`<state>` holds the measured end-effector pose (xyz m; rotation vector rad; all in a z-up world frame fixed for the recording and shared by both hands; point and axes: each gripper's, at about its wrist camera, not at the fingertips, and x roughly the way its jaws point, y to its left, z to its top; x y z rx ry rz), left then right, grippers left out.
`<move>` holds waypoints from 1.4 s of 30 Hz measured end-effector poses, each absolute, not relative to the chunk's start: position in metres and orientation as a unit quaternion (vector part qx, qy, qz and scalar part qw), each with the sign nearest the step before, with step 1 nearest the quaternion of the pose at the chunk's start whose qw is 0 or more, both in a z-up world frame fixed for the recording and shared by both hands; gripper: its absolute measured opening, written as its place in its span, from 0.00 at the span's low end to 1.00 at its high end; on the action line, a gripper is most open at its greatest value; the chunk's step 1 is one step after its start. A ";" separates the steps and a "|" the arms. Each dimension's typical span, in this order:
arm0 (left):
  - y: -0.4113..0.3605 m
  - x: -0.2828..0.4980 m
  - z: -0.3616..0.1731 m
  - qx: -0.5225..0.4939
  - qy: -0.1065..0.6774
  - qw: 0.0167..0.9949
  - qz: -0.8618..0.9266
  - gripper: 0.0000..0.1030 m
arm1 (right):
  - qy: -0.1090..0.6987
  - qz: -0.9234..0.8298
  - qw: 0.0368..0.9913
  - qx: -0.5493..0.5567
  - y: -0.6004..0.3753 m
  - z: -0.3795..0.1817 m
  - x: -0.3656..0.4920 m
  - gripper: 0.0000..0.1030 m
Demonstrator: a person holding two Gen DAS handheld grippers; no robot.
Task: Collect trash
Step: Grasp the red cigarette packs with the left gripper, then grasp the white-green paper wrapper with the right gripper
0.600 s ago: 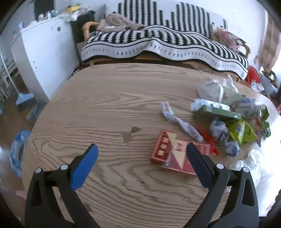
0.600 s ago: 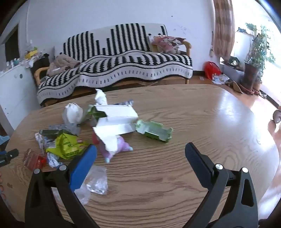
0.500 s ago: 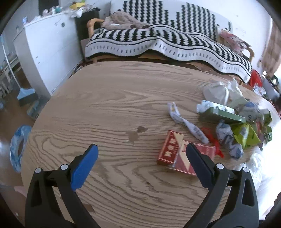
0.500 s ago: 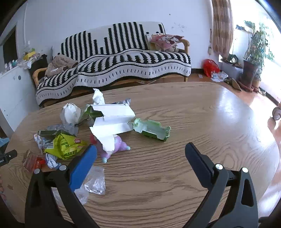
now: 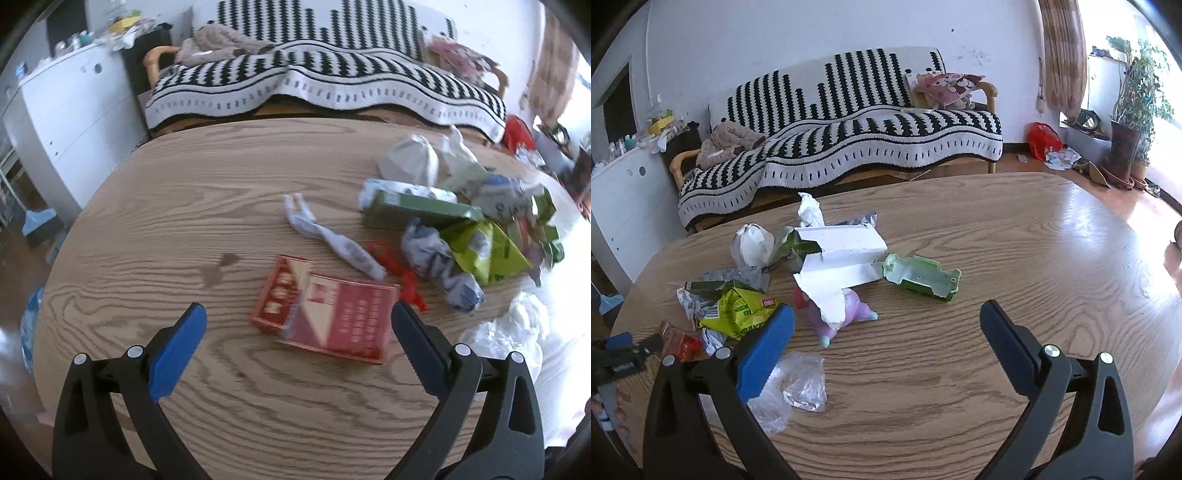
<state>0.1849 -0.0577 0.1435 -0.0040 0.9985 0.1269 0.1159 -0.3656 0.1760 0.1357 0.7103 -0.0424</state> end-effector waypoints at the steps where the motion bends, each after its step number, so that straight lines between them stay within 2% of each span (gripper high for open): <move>1: -0.062 0.185 0.140 0.004 0.482 0.875 0.055 0.94 | 0.347 -0.020 0.935 0.067 -0.365 0.176 0.116 0.94; 14: -0.066 0.186 0.121 0.031 0.484 0.873 0.046 0.94 | 0.368 0.002 0.925 0.099 -0.362 0.175 0.124 0.94; 21: -0.077 0.186 0.115 0.064 0.484 0.872 0.026 0.94 | 0.381 0.013 0.921 0.083 -0.330 0.173 0.174 0.94; 24: -0.076 0.191 0.108 0.074 0.494 0.866 0.026 0.94 | 0.415 0.001 0.906 0.079 -0.324 0.160 0.206 0.94; 26: -0.072 0.194 0.102 0.073 0.504 0.861 0.017 0.94 | 0.436 -0.004 0.896 0.083 -0.327 0.148 0.220 0.83; 27: -0.070 0.197 0.100 0.067 0.509 0.858 0.010 0.94 | 0.444 0.003 0.891 0.096 -0.330 0.143 0.227 0.71; 28: -0.066 0.198 0.100 0.056 0.512 0.857 -0.002 0.86 | 0.450 0.016 0.886 0.109 -0.332 0.139 0.231 0.52; 30: -0.060 0.198 0.102 0.032 0.508 0.860 -0.019 0.83 | 0.456 0.031 0.878 0.139 -0.336 0.133 0.233 0.23; 36: -0.063 0.193 0.116 0.033 0.480 0.877 -0.003 0.81 | 0.419 0.033 0.894 0.157 -0.348 0.151 0.214 0.09; 42: -0.064 0.183 0.126 0.020 0.462 0.887 0.014 0.81 | 0.404 0.037 0.899 0.164 -0.359 0.161 0.195 0.07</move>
